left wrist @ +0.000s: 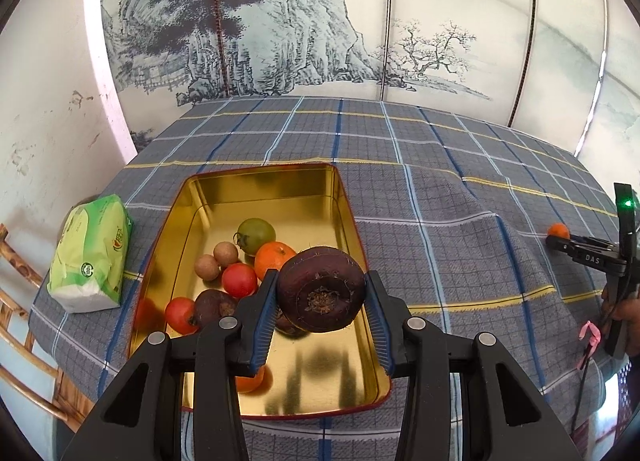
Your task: Organize fruits
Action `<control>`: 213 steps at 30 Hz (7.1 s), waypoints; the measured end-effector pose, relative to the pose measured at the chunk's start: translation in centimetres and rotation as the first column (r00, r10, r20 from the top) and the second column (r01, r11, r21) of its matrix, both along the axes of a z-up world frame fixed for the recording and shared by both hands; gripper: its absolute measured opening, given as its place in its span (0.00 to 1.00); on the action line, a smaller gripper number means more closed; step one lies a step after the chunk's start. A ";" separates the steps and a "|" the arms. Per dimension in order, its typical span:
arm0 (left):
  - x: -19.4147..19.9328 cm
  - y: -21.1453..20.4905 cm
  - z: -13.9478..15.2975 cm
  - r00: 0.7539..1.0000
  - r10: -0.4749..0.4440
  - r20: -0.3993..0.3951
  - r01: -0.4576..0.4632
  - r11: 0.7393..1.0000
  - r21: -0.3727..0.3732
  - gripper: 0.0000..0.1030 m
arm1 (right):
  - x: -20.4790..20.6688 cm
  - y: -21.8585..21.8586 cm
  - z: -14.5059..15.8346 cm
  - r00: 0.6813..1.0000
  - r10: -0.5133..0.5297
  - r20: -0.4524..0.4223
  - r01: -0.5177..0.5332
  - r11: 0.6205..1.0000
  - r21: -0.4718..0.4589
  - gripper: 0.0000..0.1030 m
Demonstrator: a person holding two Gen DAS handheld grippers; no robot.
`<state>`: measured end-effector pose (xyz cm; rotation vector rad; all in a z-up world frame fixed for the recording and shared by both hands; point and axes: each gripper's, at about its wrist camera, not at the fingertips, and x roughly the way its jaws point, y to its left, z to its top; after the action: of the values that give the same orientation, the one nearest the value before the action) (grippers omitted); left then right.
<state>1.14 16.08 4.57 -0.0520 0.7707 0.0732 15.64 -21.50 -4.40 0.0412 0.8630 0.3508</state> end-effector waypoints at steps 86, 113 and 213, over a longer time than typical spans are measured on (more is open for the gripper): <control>-2.4 2.7 -1.2 0.979 0.196 0.059 -0.204 0.962 0.181 0.75 | -4.3 0.9 4.1 0.998 0.008 0.057 -0.010 1.000 0.028 0.30; -6.0 4.2 -0.1 0.988 0.145 0.057 -0.151 0.982 0.111 0.82 | -7.2 12.9 8.1 0.952 0.291 0.092 -0.298 0.951 0.078 0.30; -10.6 5.9 6.9 0.924 0.209 0.319 -0.253 0.962 0.101 1.00 | -18.3 24.2 14.4 0.800 0.229 0.554 -0.277 0.961 0.003 0.99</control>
<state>-9.50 22.03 11.46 -0.0190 0.4435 0.3378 -2.64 2.72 10.02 -0.0968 0.2732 0.6175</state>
